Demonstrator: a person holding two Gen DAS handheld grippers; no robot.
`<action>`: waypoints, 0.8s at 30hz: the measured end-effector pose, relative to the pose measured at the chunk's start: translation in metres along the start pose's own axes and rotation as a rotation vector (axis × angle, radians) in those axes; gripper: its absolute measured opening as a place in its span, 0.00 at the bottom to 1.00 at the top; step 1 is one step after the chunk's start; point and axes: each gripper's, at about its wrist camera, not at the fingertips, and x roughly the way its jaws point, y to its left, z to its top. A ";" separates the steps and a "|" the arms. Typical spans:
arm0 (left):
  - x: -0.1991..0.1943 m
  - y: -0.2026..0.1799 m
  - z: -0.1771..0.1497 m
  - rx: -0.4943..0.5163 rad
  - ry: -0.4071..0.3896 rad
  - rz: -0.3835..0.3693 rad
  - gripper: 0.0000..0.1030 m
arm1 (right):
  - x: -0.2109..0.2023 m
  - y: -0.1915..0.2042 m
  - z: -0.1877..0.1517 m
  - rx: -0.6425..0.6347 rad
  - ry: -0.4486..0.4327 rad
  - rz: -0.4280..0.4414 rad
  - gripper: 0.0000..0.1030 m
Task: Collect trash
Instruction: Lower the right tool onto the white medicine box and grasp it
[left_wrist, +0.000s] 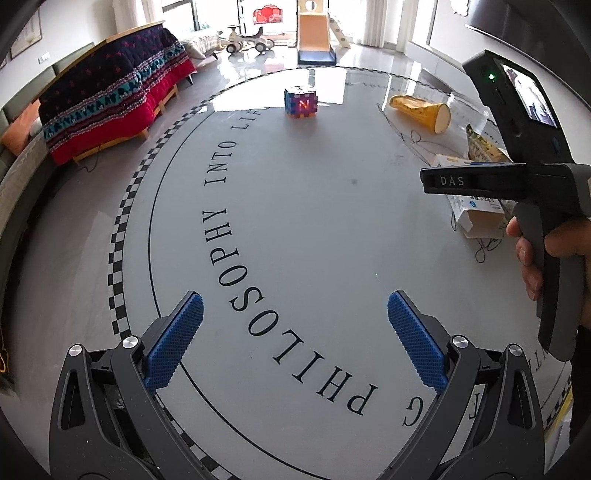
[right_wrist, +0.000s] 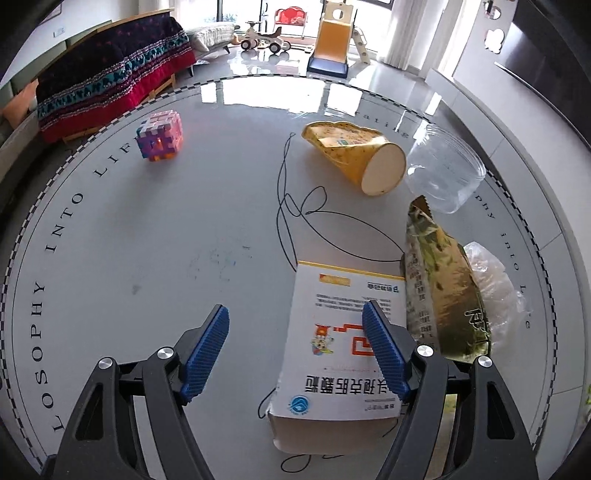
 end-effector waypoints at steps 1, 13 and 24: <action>0.000 0.000 -0.001 -0.002 0.001 0.001 0.94 | 0.000 0.001 0.000 0.000 -0.004 -0.005 0.73; 0.003 0.003 -0.002 -0.010 0.012 -0.005 0.94 | -0.011 0.013 -0.011 -0.011 -0.005 0.033 0.73; 0.002 0.006 -0.003 -0.011 0.017 0.000 0.94 | 0.009 -0.015 0.006 0.051 0.008 -0.077 0.79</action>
